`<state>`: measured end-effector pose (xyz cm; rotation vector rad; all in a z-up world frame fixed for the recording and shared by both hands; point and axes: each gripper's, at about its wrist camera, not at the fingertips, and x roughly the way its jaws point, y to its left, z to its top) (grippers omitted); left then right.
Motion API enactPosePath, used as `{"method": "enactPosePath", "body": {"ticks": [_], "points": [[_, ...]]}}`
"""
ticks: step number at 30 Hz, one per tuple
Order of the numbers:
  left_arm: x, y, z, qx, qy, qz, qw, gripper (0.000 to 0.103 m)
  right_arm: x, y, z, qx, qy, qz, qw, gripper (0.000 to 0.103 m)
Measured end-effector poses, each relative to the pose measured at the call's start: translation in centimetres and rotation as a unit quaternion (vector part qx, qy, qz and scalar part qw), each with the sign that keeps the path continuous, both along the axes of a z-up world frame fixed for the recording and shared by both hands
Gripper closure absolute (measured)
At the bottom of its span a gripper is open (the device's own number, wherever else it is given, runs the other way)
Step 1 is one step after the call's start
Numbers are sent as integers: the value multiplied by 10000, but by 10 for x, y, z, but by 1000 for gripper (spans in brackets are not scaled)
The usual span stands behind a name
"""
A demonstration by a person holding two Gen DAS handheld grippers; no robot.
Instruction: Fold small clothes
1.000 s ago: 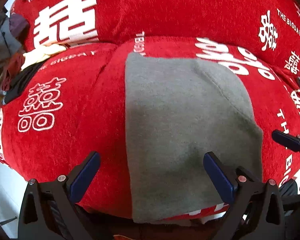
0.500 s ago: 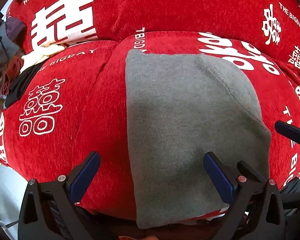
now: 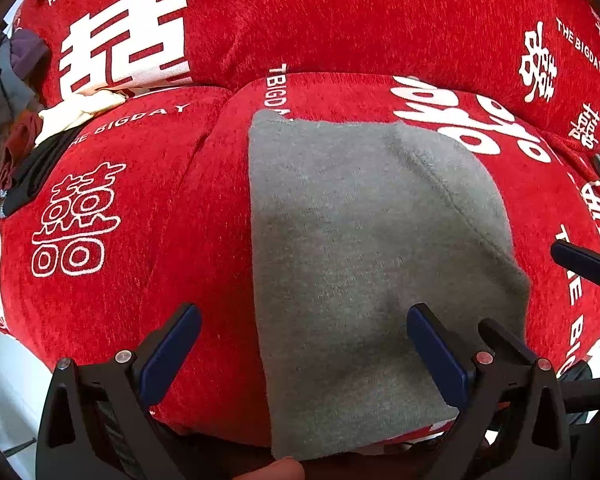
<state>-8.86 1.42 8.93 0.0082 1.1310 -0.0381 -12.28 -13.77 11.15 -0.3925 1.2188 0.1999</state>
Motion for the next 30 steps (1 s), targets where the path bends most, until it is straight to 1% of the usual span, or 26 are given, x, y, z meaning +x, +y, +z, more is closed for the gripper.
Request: {"method": "enactPosePath", "body": {"ticks": [17,30], "points": [[-7,30,0,-389,-112,79,9991,0,-5,30,0,-390,75,250,9989,21],[-12,53,-1,-599,-135,196,9979,0,-4,45,2,-610,82,393,9973,21]]}}
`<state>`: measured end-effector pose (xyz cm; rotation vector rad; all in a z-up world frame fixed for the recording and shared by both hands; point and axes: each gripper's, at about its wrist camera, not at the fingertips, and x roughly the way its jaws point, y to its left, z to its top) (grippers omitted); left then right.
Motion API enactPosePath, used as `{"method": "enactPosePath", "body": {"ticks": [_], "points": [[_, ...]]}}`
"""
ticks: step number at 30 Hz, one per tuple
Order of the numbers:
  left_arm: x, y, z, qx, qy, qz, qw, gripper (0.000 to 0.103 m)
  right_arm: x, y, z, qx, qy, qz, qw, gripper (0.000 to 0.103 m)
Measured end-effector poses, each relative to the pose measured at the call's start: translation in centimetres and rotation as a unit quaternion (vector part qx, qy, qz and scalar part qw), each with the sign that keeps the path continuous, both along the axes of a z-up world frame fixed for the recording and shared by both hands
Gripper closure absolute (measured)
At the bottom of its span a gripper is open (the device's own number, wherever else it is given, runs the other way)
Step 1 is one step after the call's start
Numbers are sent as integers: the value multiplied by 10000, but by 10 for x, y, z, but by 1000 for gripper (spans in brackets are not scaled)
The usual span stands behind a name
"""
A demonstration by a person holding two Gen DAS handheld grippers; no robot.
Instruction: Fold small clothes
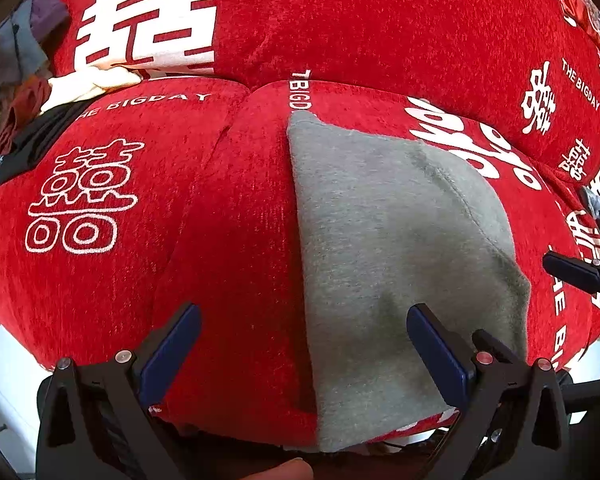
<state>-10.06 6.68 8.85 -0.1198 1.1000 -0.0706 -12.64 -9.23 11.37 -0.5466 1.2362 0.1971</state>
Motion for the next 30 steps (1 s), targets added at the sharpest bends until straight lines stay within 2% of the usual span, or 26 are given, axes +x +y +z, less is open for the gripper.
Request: {"method": "enactPosePath", "body": {"ticks": [11,30], "points": [[-3,-4,7,81,-55,-13,10000,0,2,2,7,82,-108,102,9999,21],[-2,-40,15,703,19,-145,9974,0,4,-26,4,623,-161,-23,9979,21]]}}
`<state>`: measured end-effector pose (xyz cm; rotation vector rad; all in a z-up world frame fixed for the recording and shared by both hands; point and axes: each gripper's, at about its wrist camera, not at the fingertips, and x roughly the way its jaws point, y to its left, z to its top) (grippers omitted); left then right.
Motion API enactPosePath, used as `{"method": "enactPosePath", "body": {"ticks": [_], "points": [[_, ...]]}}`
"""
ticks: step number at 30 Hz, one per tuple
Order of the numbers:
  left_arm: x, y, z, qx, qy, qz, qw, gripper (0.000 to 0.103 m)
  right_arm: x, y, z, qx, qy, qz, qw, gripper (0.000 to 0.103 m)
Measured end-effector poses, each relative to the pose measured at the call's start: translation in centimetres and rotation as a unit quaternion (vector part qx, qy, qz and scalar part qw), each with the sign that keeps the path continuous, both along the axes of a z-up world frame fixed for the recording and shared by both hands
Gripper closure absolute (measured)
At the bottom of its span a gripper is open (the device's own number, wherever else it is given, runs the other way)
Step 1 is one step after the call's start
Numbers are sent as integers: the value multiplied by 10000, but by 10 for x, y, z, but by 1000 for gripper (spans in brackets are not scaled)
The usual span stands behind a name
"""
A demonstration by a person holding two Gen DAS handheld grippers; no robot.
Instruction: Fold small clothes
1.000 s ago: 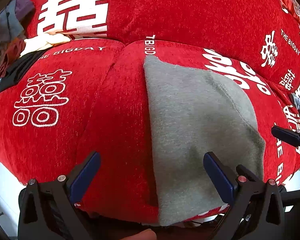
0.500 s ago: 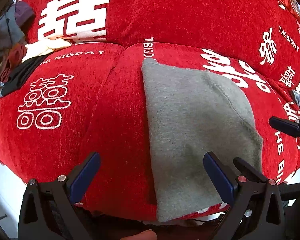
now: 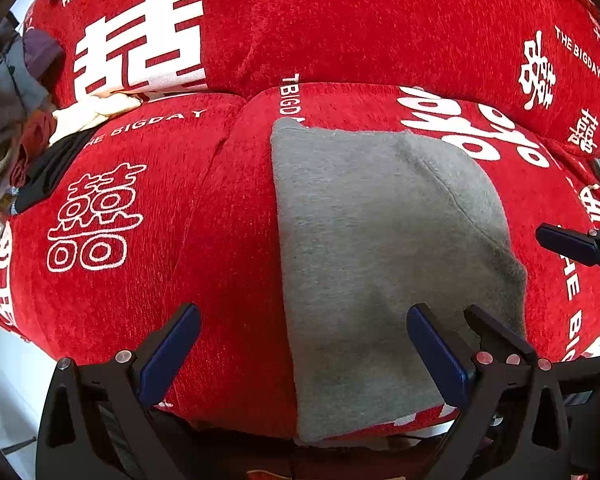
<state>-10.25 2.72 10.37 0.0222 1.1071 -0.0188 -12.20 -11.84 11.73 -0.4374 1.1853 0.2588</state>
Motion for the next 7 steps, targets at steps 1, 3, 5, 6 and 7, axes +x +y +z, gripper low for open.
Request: {"method": "enactPosePath", "body": {"ticks": [1,3,5,6,7], "points": [[0,-2,0,27,11,-6,10000,0,0,-2,-1,30,1,-13,10000,21],[1,-6,0,86,32,-18,10000,0,0,-8,-2,100,6,-51,9999,21],[1,-12,0,178,46,-29,9998,0,-1,-14,-4,165,15,-98,9998,21],[1,-14,0,216,53,-38,9997,0,-1,-17,-5,195,19,-120,9997,21],[1,-17,0,254,62,-46,9996,0,-1,-21,-6,230,23,-146,9996,21]]}}
